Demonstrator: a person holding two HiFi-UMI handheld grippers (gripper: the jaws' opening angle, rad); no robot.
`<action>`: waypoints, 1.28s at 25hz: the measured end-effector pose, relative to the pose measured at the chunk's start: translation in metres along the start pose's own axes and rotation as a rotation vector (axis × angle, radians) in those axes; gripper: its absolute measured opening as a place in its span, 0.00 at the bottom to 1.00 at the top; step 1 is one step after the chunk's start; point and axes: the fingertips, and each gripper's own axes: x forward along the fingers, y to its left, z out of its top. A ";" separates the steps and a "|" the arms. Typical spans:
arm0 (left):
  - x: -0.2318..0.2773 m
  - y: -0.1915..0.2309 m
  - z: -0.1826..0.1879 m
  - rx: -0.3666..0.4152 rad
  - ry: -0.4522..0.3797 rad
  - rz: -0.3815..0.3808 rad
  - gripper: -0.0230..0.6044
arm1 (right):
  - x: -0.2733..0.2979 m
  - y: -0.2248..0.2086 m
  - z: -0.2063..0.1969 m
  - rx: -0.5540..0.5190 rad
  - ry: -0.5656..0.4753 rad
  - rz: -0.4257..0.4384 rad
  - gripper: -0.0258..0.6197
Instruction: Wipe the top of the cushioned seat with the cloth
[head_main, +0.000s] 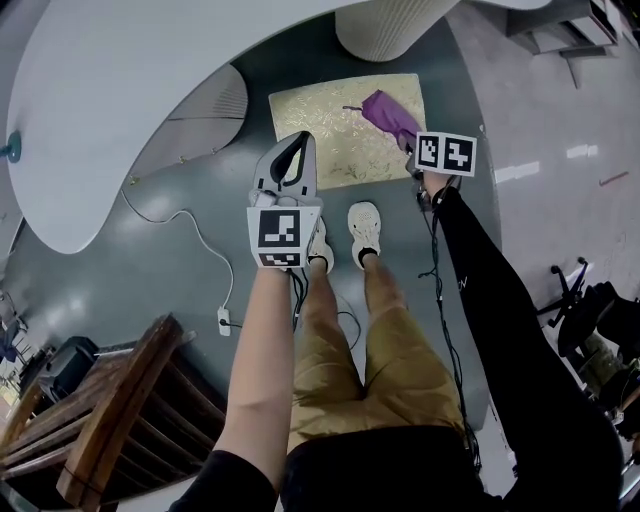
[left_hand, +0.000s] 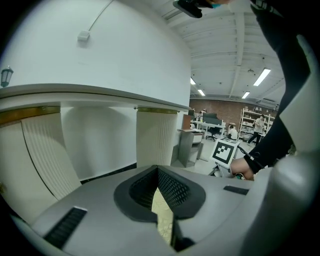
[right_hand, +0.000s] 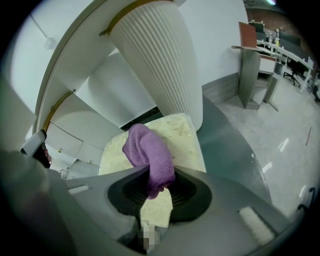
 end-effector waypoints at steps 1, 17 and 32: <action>0.004 -0.006 0.002 0.004 0.001 -0.004 0.04 | -0.004 -0.012 0.002 0.006 -0.006 -0.009 0.16; 0.017 -0.042 0.009 0.032 0.016 -0.027 0.04 | -0.072 -0.127 0.007 0.190 -0.156 -0.222 0.16; -0.019 0.018 -0.018 0.019 0.018 0.010 0.04 | -0.067 -0.002 0.010 0.013 -0.245 -0.030 0.16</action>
